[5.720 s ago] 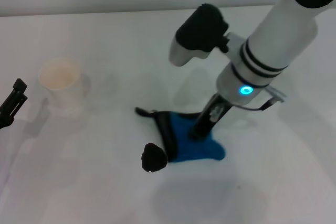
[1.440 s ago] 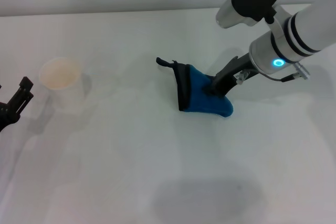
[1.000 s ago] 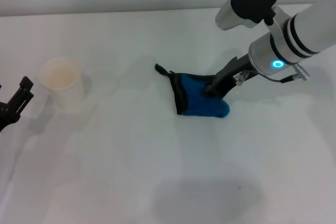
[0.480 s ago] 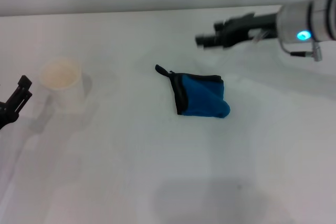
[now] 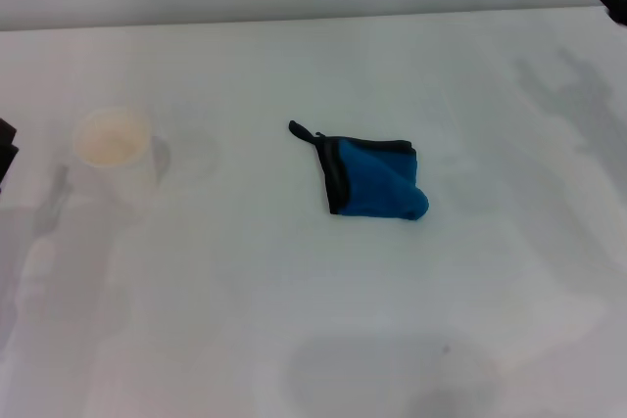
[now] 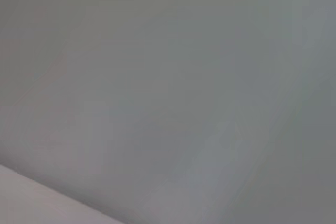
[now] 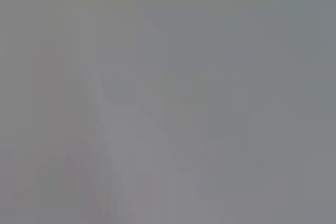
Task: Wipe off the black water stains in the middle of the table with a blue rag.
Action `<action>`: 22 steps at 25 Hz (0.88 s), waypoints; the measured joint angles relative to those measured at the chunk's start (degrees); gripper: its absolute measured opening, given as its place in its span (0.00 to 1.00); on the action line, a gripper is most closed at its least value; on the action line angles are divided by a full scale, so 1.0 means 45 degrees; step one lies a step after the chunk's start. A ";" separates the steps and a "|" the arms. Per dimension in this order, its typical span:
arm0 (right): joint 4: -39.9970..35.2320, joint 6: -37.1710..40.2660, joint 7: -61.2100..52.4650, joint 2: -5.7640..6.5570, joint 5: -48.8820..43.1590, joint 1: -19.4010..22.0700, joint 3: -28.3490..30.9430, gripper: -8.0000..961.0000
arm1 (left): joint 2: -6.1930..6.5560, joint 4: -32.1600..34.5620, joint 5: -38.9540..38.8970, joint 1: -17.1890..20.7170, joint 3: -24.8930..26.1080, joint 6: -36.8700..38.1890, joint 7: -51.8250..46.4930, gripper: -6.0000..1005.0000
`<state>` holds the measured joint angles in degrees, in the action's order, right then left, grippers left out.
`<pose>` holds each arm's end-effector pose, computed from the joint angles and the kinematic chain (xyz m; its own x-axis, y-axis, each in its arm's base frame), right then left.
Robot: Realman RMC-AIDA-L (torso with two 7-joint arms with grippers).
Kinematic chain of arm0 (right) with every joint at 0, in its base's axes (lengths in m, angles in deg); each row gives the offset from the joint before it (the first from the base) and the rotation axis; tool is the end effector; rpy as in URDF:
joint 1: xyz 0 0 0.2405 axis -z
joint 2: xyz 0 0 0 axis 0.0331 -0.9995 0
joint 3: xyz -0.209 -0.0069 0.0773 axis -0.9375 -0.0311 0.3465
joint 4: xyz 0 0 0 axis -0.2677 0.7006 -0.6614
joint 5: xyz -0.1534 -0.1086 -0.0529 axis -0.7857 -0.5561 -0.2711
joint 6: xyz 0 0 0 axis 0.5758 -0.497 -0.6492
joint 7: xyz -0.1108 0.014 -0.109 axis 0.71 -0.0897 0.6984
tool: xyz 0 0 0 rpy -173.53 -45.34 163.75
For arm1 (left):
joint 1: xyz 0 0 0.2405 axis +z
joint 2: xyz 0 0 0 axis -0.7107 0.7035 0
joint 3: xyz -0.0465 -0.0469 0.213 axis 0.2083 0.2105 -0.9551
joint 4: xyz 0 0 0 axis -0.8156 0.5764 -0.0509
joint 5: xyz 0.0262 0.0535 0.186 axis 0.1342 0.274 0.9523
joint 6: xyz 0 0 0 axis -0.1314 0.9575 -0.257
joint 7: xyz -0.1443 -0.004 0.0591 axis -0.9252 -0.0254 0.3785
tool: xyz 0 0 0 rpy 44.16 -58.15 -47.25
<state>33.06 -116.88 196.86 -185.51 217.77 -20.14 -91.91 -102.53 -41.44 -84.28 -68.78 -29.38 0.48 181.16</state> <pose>0.3010 0.3299 0.0786 0.3820 0.0126 -0.9241 -0.8840 -0.2864 -0.3693 -0.3111 0.2804 -0.0038 0.3129 0.0944 0.9451 0.9424 -0.1550 -0.2965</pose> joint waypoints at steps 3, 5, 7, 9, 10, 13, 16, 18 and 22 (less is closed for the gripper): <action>0.2015 -0.0364 0.4574 -0.0029 0.1095 -0.0106 0.0762 0.90 | 0.0029 -0.0012 -0.0190 -0.0080 -0.0002 -0.0096 -0.0046 0.88; 0.2784 -0.0172 0.6401 -0.0031 0.1193 -0.0144 0.1076 0.90 | 0.0054 0.0065 -0.0393 -0.0093 -0.0002 -0.0086 -0.0048 0.88; 0.3104 0.0184 0.7260 -0.0032 0.1202 -0.0140 0.1207 0.90 | 0.0068 0.0213 -0.0665 -0.0100 -0.0002 0.0003 -0.0031 0.88; 0.3231 0.0518 0.7362 -0.0032 0.1215 -0.0128 0.1233 0.90 | 0.0070 0.0281 -0.0742 -0.0101 -0.0001 0.0049 -0.0017 0.88; 0.3276 0.0678 0.7355 -0.0034 0.1221 -0.0129 0.1236 0.89 | 0.0095 0.0511 -0.0800 -0.0116 -0.0001 0.0268 -0.0014 0.88; 0.3390 0.0863 0.7167 -0.0046 0.1233 -0.0144 0.1243 0.89 | 0.0111 0.0642 -0.0807 -0.0126 -0.0002 0.0401 -0.0029 0.88; 0.3403 0.0871 0.6984 -0.0047 0.1242 -0.0150 0.1249 0.89 | 0.0110 0.0664 -0.0812 -0.0129 -0.0001 0.0441 -0.0031 0.88; 0.3412 0.0871 0.6891 -0.0042 0.1245 -0.0158 0.1305 0.89 | 0.0111 0.0664 -0.0790 -0.0134 -0.0022 0.0509 -0.0032 0.88; 0.3418 0.1025 0.6737 -0.0034 0.1254 -0.0164 0.1722 0.89 | 0.0117 0.0664 -0.0747 -0.0148 -0.0074 0.0585 -0.0036 0.88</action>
<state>48.44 -112.27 227.18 -185.66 223.41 -20.88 -84.16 -102.01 -38.45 -87.64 -69.45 -29.72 3.12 180.99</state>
